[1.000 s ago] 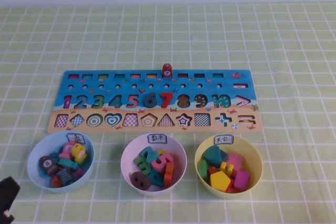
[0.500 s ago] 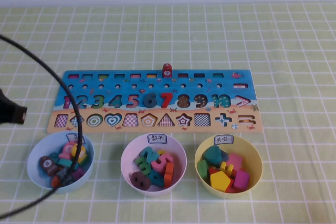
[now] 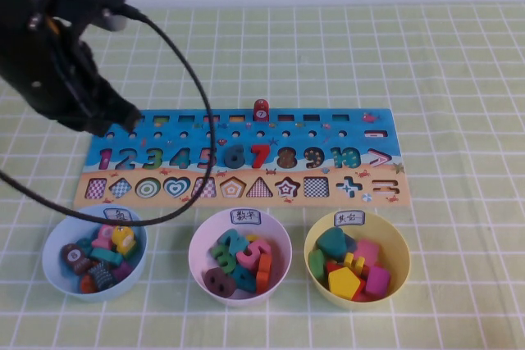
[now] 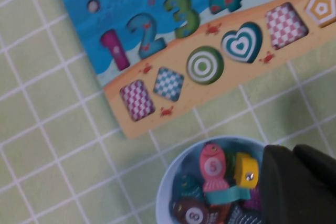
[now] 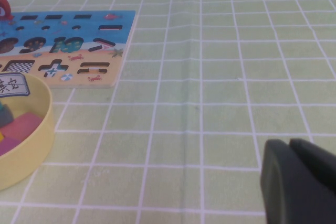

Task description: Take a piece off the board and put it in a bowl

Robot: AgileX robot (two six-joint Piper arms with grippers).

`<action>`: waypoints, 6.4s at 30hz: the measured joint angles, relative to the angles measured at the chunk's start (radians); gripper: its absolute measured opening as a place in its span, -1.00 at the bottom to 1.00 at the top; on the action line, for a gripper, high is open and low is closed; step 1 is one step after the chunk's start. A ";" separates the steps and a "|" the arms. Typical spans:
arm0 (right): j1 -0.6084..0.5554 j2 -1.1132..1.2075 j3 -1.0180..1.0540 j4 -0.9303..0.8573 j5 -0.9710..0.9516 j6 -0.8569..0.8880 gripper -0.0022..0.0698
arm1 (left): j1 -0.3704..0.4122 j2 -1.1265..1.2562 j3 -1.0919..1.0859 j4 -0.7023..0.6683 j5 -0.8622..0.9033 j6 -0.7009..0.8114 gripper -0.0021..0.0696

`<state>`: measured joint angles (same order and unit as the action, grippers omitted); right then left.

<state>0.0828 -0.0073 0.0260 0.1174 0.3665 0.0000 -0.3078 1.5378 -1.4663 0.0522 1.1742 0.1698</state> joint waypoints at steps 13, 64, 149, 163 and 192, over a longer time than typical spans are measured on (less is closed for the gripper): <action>0.000 0.000 0.000 0.000 0.000 0.000 -0.99 | -0.118 0.352 -0.319 -0.036 0.039 0.002 -0.95; 0.000 0.000 0.000 0.000 0.000 0.000 -0.99 | -0.163 0.727 -0.523 -0.064 -0.062 -0.130 0.08; 0.000 0.000 0.000 0.000 0.000 0.000 -0.99 | -0.512 0.098 0.305 0.172 -0.277 -0.316 -0.24; 0.000 0.000 0.000 0.000 0.000 0.000 -0.99 | -0.510 0.206 0.199 0.175 -0.281 -0.342 0.29; 0.000 0.000 0.000 0.000 0.000 0.000 -0.99 | -0.522 -0.590 0.477 0.156 -0.523 -0.313 -0.94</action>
<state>0.0828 -0.0073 0.0260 0.1174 0.3665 0.0000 -0.8299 0.9476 -0.9895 0.2078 0.6514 -0.1437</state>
